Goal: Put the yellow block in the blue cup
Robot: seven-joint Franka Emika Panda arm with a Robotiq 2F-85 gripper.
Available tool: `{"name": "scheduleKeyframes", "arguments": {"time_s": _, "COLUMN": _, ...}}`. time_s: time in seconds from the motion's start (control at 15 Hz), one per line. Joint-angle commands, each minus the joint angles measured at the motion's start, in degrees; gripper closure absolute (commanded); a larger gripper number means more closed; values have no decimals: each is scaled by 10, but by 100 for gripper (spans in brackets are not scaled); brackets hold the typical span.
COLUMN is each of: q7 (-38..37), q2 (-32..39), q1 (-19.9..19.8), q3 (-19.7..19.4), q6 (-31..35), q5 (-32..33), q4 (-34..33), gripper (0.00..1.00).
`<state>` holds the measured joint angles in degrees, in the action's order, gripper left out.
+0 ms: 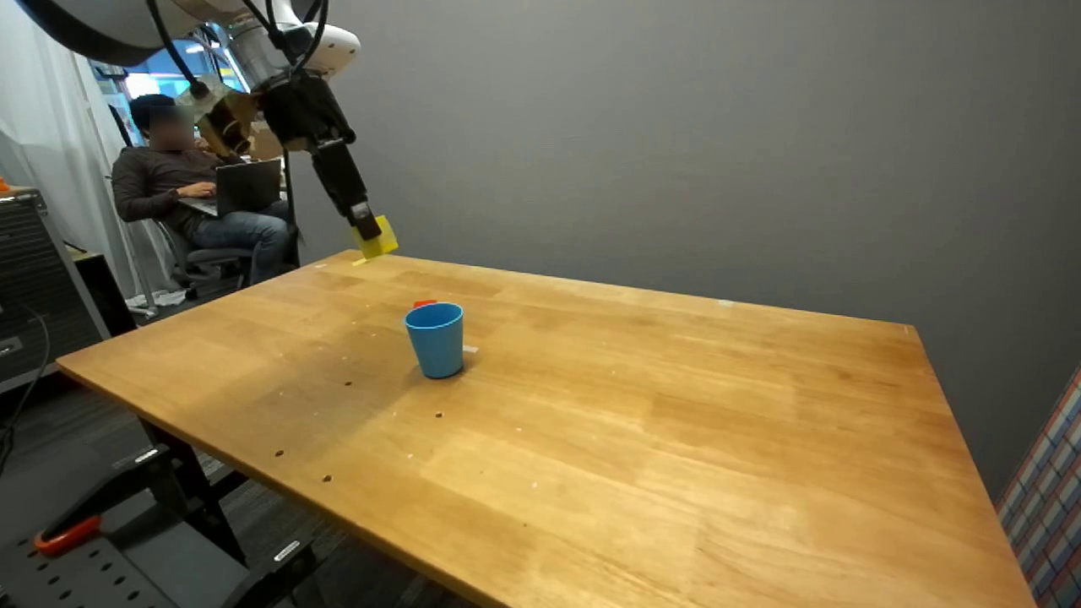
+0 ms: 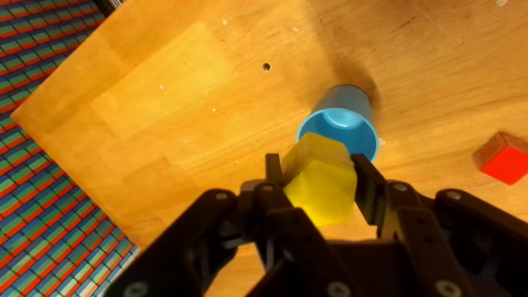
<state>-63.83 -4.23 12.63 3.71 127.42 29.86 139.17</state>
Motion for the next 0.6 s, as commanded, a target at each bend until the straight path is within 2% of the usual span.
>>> {"name": "scheduleKeyframes", "arguments": {"time_s": 0.0, "q7": 18, "q2": 15, "q1": -29, "q3": 18, "q6": 17, "q5": -23, "q4": -8, "gripper": 80}}
{"name": "scheduleKeyframes", "arguments": {"time_s": 0.53, "q7": 21, "q2": 95, "q1": -42, "q3": 12, "q6": 84, "q5": -16, "q4": -30, "gripper": 80}}
